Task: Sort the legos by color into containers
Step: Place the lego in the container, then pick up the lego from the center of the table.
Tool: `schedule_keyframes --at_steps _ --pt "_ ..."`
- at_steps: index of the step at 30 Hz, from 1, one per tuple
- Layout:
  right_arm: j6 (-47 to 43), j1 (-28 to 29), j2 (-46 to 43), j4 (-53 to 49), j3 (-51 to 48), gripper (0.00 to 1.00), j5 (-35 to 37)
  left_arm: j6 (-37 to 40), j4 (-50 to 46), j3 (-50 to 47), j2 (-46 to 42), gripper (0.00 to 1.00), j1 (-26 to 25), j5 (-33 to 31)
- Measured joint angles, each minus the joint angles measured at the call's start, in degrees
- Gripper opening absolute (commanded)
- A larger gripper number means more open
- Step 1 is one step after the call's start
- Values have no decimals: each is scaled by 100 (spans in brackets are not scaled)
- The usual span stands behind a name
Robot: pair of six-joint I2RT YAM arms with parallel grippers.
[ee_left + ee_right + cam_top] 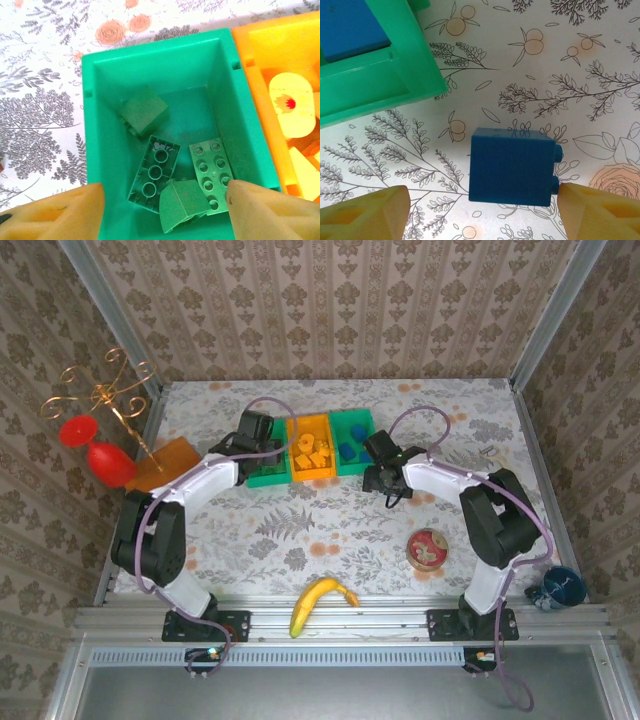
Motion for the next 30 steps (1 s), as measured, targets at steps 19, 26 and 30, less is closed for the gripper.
schedule_keyframes --at_steps 19,26,30 --pt "-17 -44 498 4 105 72 92 -428 68 -1517 -2170 100 4 -278" --pt "-20 -131 638 90 262 70 96 -483 70 -1609 -2472 100 11 -450" --pt "-20 -164 728 103 367 68 111 -494 66 -1620 -2476 100 11 -472"
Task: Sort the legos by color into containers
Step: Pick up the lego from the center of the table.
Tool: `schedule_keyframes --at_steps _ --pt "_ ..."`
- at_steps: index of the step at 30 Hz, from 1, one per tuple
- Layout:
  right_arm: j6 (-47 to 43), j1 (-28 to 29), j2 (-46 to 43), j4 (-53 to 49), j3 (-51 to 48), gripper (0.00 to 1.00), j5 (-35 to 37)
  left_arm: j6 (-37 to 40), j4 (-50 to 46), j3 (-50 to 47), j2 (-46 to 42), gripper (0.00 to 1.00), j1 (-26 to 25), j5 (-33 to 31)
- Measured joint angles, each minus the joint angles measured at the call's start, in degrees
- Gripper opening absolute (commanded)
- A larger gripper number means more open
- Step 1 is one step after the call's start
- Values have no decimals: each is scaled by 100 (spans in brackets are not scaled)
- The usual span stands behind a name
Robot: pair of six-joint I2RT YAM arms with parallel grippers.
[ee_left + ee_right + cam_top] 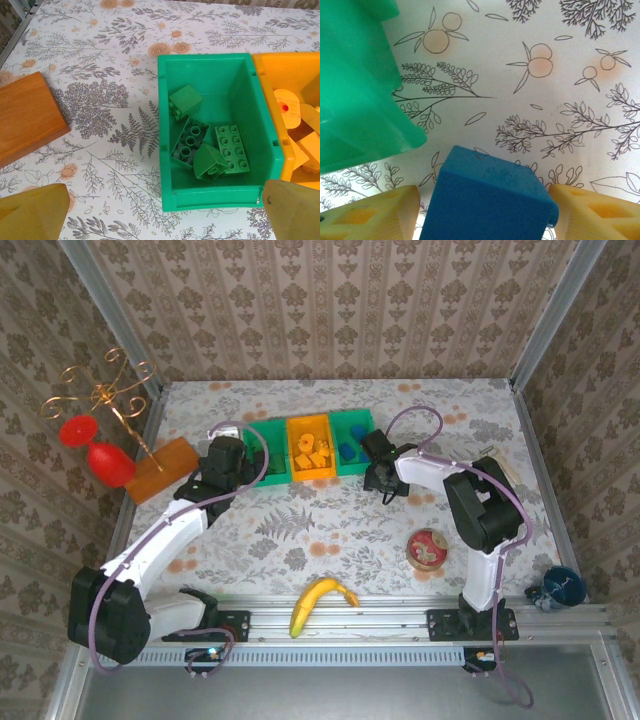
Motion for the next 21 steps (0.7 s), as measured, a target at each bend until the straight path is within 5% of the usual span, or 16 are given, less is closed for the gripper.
schedule_keyframes --at_steps 21 --pt "2 -74 4 7 -2 44 4 -33 0 0 72 100 0 -11"
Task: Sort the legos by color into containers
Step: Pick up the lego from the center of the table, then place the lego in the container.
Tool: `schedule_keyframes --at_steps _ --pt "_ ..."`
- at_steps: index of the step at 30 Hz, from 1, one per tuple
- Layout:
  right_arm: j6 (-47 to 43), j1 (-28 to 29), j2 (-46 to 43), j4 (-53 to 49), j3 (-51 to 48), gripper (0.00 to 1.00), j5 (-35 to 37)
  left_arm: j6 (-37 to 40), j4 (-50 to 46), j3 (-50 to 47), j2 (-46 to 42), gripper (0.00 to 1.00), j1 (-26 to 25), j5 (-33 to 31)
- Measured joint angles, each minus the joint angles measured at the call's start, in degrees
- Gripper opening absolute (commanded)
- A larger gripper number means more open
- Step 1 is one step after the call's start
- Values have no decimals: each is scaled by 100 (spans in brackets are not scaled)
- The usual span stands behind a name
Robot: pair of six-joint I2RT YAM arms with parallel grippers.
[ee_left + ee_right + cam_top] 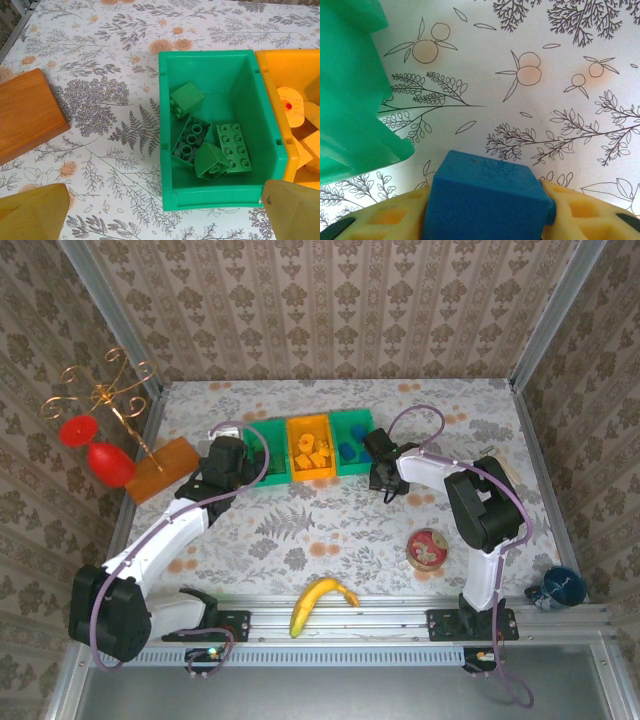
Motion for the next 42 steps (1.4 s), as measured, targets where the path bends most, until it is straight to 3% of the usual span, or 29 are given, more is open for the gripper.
schedule_keyframes --at_steps 11,19,25,33,37,42 --pt "0 -7 -168 83 -208 28 50 0 0 0 4 100 0 0" --pt "-11 -17 -538 11 -264 23 111 -2 0 0 4 100 44 -2" --pt "-151 111 -820 -122 -116 23 131 0 -7 -11 -31 100 72 -4" --pt "-549 396 -529 -348 1366 26 173 0 -122 -103 -212 100 146 -46" --pt "-778 437 13 -409 2103 31 219 0 -219 -160 -315 100 166 -68" --pt "-1032 442 804 -612 2872 44 291 2 -337 -229 -468 100 223 -66"
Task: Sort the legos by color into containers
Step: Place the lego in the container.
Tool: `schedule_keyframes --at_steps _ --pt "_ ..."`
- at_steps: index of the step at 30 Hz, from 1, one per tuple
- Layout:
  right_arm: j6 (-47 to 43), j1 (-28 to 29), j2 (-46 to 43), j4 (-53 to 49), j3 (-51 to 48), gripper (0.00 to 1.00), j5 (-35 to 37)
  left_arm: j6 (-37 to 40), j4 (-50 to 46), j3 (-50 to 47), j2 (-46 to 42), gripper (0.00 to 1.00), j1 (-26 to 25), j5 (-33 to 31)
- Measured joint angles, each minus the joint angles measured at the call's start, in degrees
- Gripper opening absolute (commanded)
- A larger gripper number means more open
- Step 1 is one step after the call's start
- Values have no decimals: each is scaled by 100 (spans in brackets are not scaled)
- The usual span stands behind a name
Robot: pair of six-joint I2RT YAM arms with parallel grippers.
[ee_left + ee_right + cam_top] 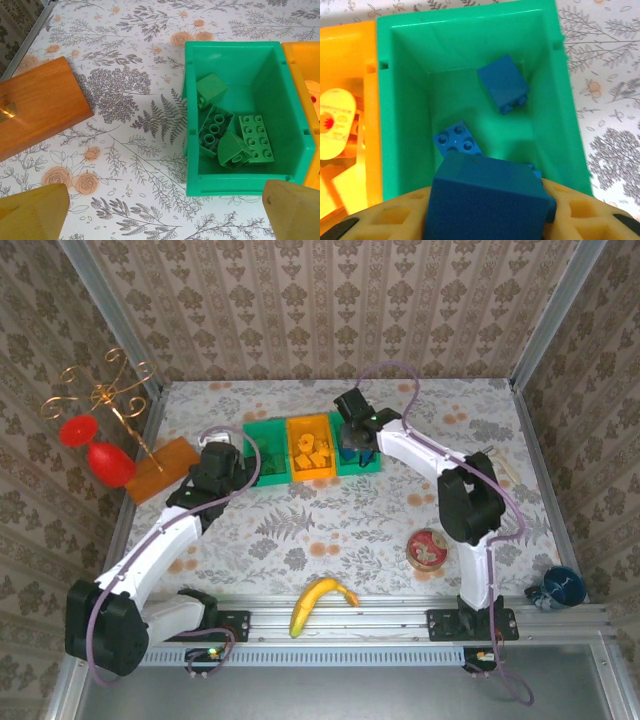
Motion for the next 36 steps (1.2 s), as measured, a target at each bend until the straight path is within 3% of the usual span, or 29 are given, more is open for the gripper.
schedule_keyframes --at_steps 9,18,26,30,36 --pt "-267 0 380 -317 603 67 144 4 -179 -131 -282 100 103 -4" --pt "-310 0 181 -367 470 71 245 9 -332 -234 -654 100 227 -22" --pt "-284 -13 -1652 -79 -1139 85 527 177 -286 -621 -1244 100 437 -269" --pt "-195 -151 -2820 256 -2319 100 763 411 4 -1132 -1604 100 595 -459" --pt "-57 -796 -4262 595 -4050 100 1060 841 922 -1963 -2009 100 968 -492"
